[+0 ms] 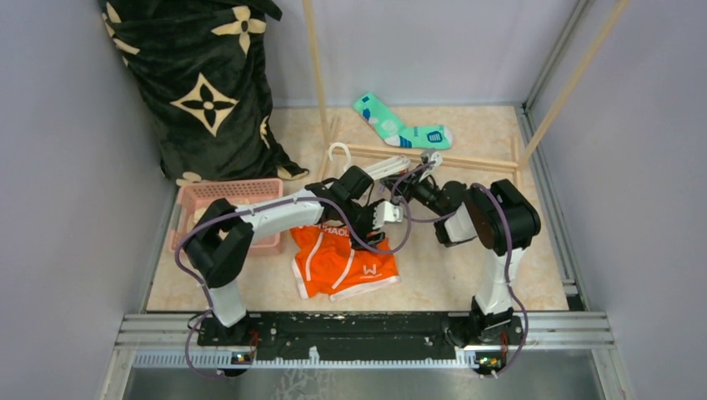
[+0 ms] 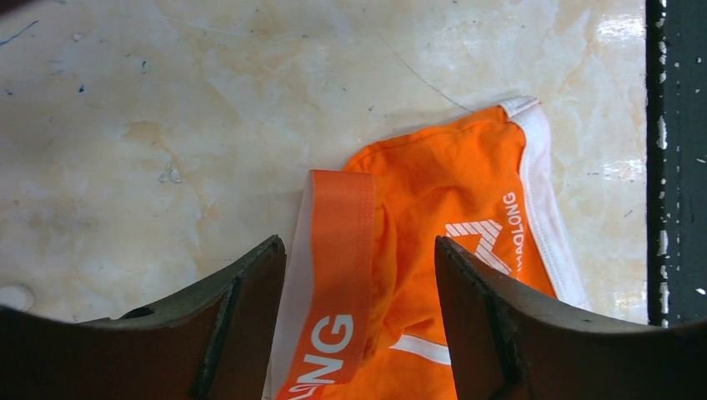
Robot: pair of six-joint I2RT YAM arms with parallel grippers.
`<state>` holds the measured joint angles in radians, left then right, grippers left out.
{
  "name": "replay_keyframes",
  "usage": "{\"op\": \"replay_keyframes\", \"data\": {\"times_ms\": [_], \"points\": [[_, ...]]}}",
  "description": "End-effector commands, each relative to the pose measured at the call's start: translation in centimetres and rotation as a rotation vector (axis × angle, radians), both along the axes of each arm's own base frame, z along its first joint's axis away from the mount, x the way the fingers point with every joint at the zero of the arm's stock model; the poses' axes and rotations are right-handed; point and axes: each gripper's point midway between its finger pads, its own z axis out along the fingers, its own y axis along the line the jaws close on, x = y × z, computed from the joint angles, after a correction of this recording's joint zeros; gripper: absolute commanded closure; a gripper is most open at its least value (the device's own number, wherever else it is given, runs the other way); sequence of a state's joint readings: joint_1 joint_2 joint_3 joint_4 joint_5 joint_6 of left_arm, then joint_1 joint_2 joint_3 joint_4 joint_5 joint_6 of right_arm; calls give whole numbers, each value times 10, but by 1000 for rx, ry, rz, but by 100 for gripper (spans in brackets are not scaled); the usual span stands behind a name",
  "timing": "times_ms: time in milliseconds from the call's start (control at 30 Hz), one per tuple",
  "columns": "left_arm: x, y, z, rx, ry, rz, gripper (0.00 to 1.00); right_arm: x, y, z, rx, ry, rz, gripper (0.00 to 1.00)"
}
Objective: Clip the underwear to the hanger
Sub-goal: Adjust the underwear at the center of the board.
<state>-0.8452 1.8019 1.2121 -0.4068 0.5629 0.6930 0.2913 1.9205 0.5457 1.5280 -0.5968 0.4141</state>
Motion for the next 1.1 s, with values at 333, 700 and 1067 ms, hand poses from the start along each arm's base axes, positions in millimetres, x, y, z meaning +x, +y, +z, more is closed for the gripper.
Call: {"op": "replay_keyframes", "data": {"times_ms": [333,700,1067], "points": [[30,-1,-3,-25,11,20,25,3,3,41,55,-181,19,100],[22,9,-39,63,125,3,28,4,4,45,51,-188,26,100],[11,17,-43,79,164,-5,59,3,3,45,49,-190,26,100]]}}
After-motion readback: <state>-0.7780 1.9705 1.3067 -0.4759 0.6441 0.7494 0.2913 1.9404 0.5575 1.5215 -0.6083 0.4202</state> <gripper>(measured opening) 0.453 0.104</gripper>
